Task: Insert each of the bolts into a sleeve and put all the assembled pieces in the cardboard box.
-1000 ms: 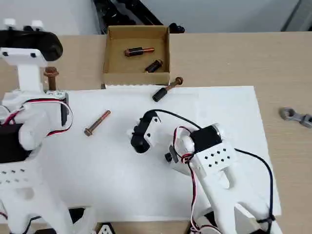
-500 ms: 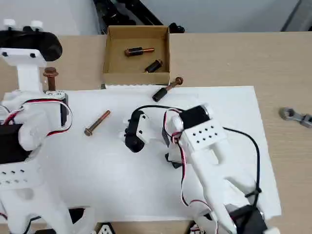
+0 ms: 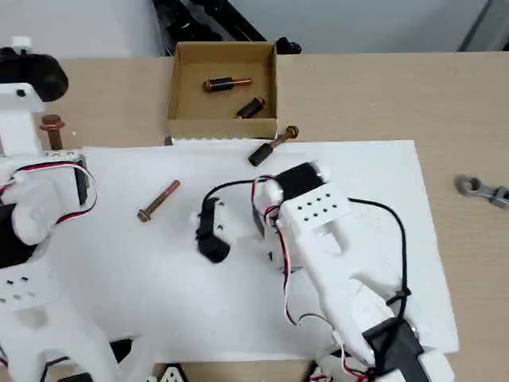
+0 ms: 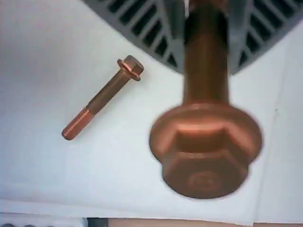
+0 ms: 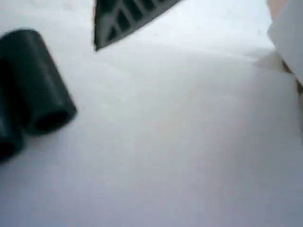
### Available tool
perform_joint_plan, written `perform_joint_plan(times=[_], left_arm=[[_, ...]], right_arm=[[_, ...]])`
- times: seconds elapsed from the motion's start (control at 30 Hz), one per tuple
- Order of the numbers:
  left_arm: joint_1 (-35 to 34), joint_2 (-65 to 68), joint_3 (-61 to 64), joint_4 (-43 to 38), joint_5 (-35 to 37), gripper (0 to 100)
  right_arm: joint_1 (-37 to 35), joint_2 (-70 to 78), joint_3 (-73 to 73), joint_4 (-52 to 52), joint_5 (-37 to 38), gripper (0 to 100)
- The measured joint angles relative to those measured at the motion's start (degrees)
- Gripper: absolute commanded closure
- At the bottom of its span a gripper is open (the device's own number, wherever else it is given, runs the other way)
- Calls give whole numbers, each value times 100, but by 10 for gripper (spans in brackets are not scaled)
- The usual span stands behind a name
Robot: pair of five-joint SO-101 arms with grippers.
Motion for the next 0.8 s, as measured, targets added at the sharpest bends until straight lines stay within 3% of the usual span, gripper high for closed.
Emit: perform_joint_plan(times=[0.33, 0.8], left_arm=[[0, 0, 0, 0, -9, 994], [0, -26, 0, 0, -9, 994]], right_arm=[[-202, -123, 229, -70, 589, 809], [589, 782, 281, -527, 1354, 809]])
